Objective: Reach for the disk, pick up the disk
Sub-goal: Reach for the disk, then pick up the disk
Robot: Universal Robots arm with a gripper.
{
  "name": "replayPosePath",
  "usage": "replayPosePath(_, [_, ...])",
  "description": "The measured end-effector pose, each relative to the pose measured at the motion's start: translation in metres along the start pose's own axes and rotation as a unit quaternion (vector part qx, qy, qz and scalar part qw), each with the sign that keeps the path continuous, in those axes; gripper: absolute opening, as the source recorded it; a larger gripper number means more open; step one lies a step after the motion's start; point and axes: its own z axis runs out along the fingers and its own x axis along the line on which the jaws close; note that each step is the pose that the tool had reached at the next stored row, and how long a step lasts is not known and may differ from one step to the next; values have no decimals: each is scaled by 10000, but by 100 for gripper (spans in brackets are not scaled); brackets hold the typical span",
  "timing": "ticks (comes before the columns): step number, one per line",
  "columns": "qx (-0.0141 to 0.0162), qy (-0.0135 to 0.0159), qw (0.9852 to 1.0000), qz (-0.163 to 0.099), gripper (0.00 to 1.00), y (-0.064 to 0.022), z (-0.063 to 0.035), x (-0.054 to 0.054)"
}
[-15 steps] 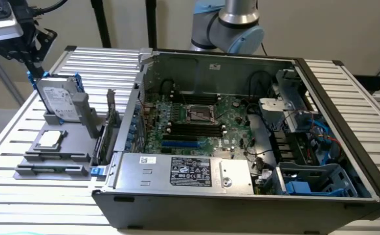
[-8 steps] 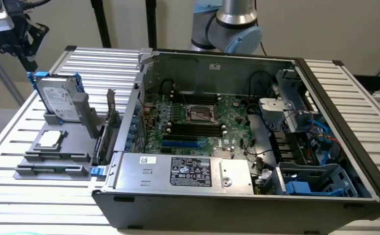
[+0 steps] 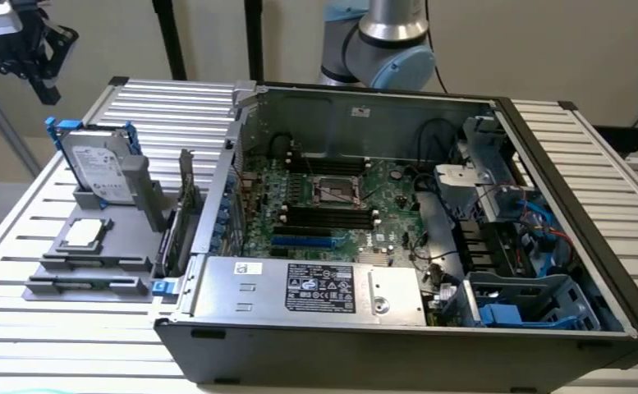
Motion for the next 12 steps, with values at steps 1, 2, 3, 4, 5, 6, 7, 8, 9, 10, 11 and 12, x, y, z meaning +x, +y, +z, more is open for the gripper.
replayPosePath(1, [6,0,10000,0,11,31,1,20])
replayPosePath(2, [9,1,10000,1,11,34,1,25])
replayPosePath(3, [9,1,10000,0,11,34,1,25])
replayPosePath(4, [9,0,10000,0,11,34,1,25])
replayPosePath(5, [10,1,10000,0,11,34,1,25])
replayPosePath(6, [10,1,10000,0,11,34,1,24])
replayPosePath(7, [9,0,10000,0,11,35,1,25])
replayPosePath(8, [10,1,10000,0,11,34,1,24])
replayPosePath(9, [10,1,10000,0,11,34,1,25])
replayPosePath(10, [10,1,10000,0,11,34,1,25])
replayPosePath(11, [10,1,10000,0,11,34,1,25])
replayPosePath(12, [9,0,10000,0,11,34,1,25])
